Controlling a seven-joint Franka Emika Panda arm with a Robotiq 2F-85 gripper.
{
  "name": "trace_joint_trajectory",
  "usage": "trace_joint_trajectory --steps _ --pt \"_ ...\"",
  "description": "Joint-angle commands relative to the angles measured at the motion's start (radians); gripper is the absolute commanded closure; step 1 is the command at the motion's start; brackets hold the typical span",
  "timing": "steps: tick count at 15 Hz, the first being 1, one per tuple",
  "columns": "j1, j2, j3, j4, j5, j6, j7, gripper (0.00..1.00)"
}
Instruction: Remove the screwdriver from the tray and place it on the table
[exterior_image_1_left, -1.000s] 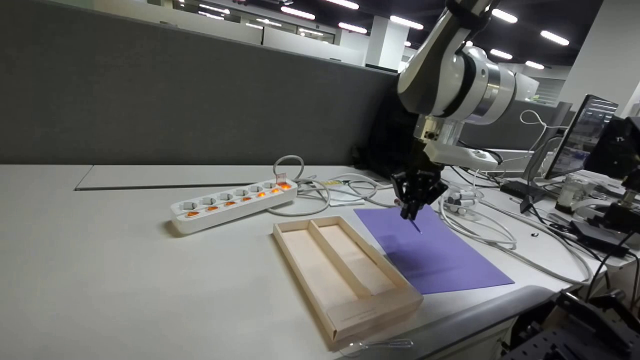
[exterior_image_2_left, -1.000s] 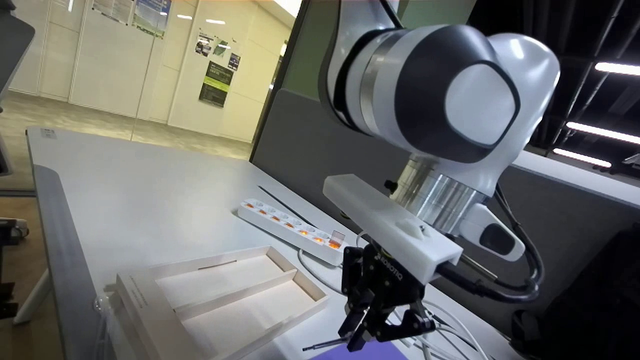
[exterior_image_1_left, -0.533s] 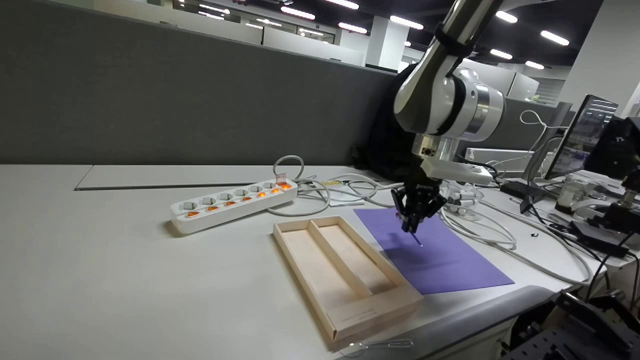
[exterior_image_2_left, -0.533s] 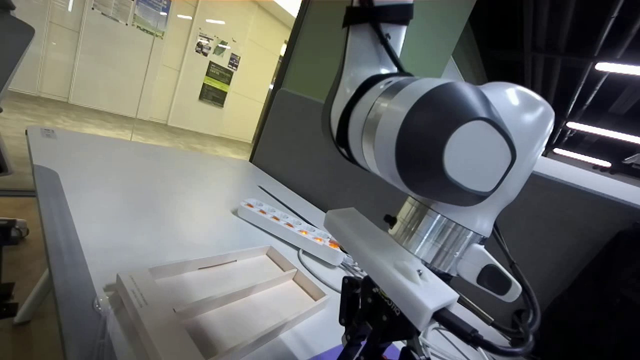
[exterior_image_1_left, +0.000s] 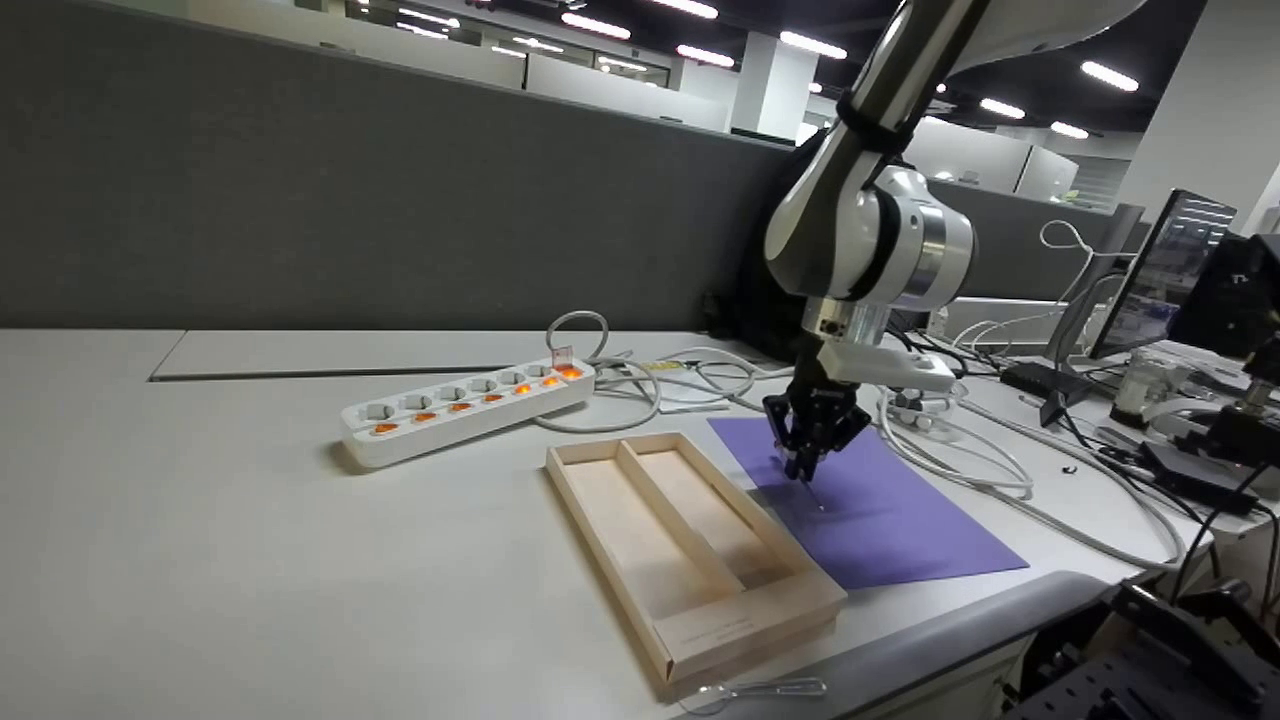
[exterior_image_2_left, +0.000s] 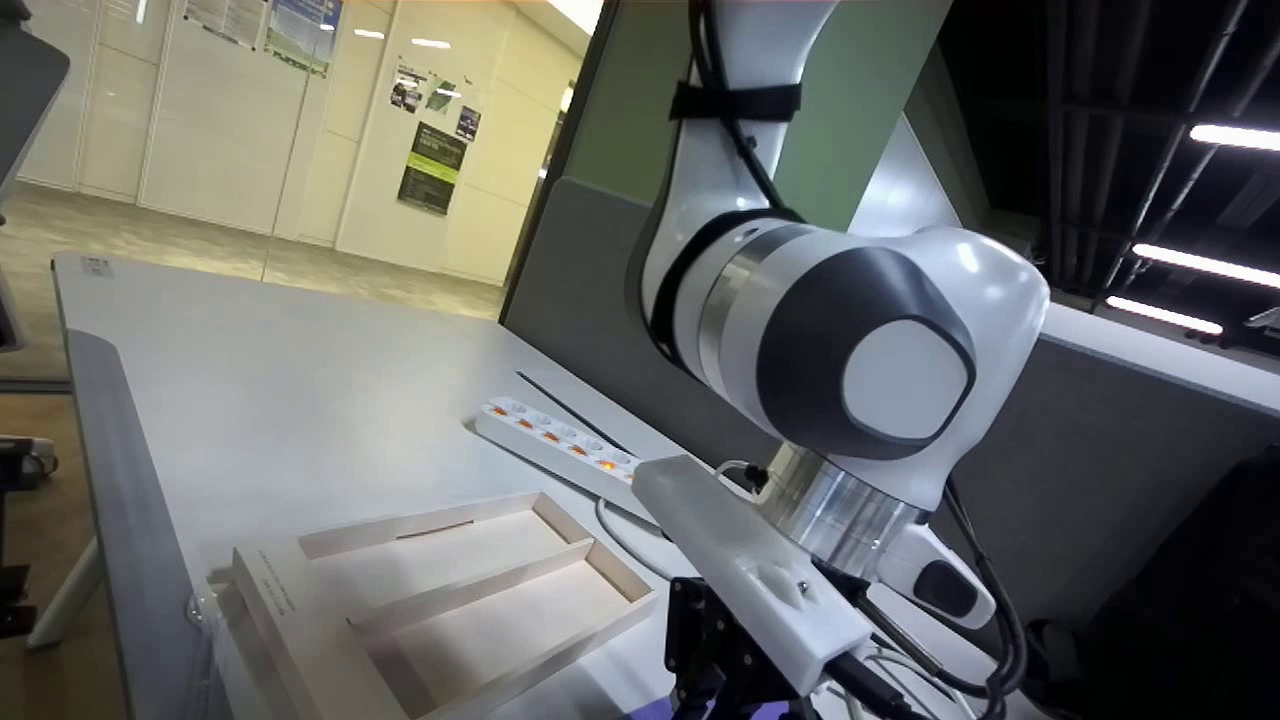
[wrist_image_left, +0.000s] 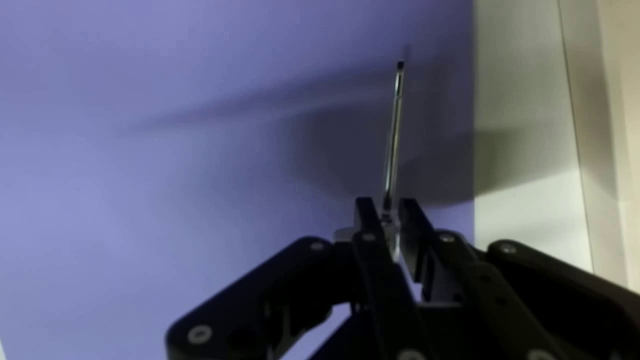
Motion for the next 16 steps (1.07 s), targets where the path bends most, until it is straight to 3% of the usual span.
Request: trace_joint_trajectory --steps 1,3,5,6,7,10,14,16 --pt "0.001 0.027 0.008 0.036 -0.006 -0.004 0.043 0.76" --pt "0.004 0.035 0.008 0.044 -0.011 -0.009 0.046 0.64" --pt "0.003 0.042 0.01 0.05 -0.012 -0.011 0.045 0.6" --pt "0.002 0.043 0.012 0.051 -0.011 -0.012 0.044 0.63" --pt "0.003 0.044 0.011 0.052 -0.012 -0.015 0.045 0.43" --pt "0.011 0.022 0.005 0.041 -0.03 -0.061 0.04 0.29" --pt "0.05 -0.044 -0.025 0.007 -0.072 -0.14 0.075 0.02" --pt "0.061 -0.092 -0.033 -0.006 -0.093 -0.196 0.083 0.0"
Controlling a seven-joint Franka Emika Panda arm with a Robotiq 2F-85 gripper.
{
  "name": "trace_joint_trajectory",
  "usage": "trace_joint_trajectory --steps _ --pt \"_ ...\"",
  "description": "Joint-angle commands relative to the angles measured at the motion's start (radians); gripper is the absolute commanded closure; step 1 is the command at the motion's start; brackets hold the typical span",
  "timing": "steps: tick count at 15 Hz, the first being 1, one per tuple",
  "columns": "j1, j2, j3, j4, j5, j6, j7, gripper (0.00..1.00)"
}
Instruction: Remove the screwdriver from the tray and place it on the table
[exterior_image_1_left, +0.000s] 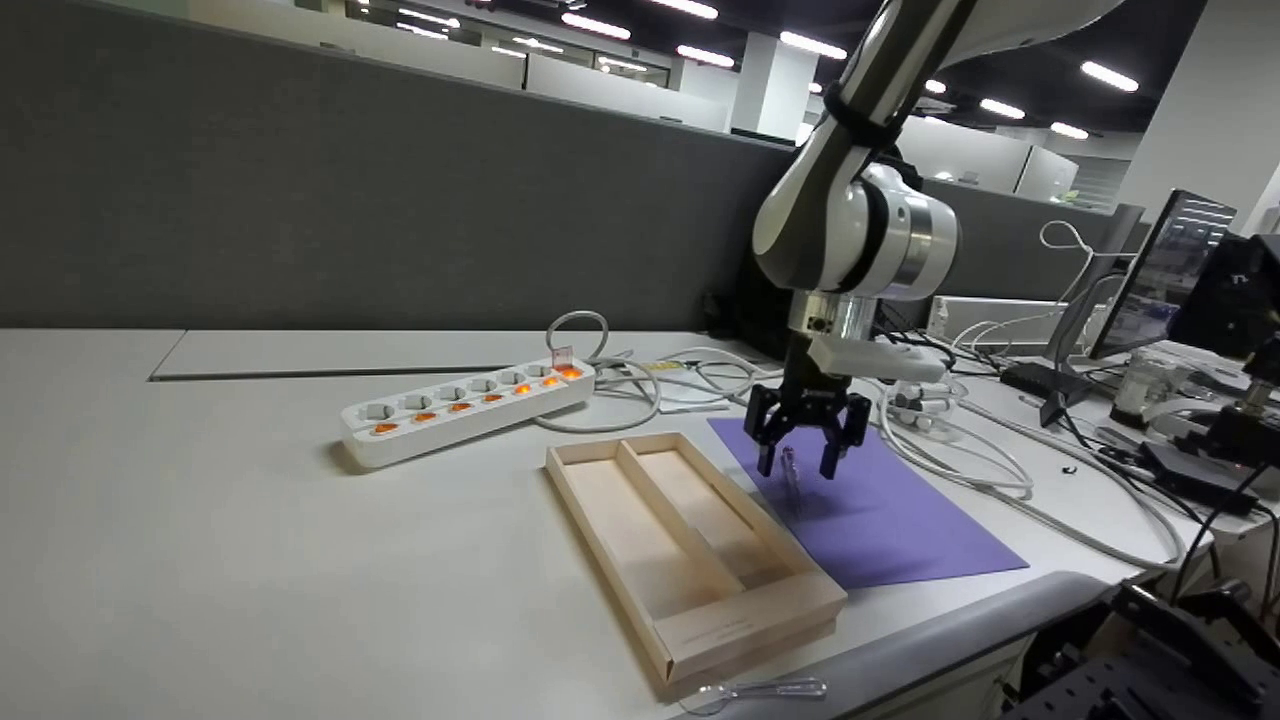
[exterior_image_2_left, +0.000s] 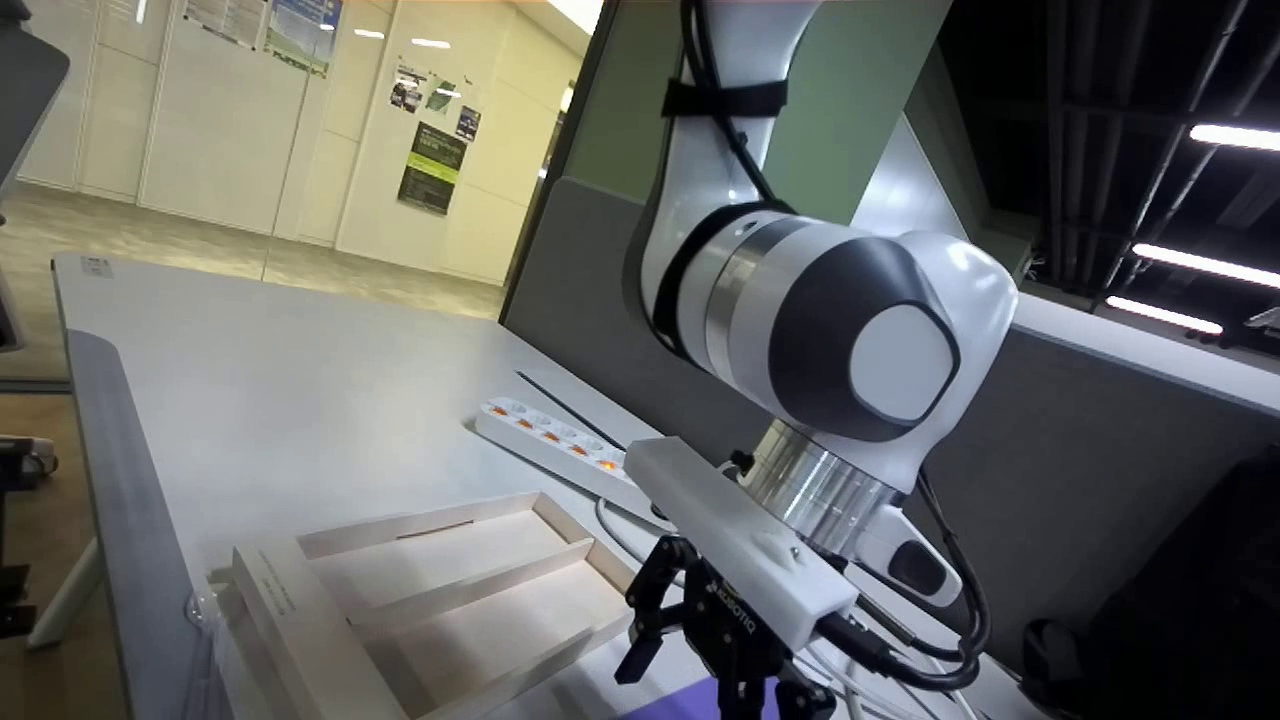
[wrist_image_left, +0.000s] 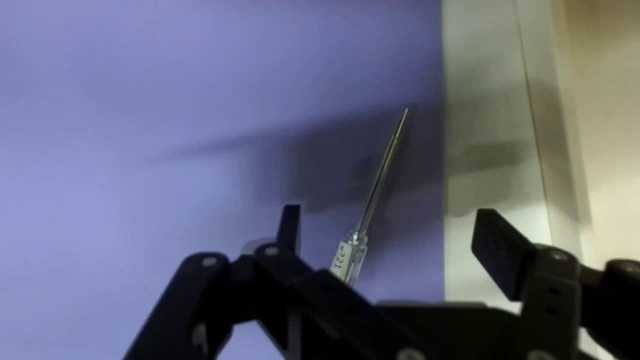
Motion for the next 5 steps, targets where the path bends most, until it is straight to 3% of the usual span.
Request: trace_joint_trajectory --steps 1,5 --pt "0.03 -0.115 -0.025 -0.043 -0.051 -0.1 0.053 0.0" --pt "0.046 -0.205 -0.035 -0.074 -0.093 -0.149 0.064 0.0"
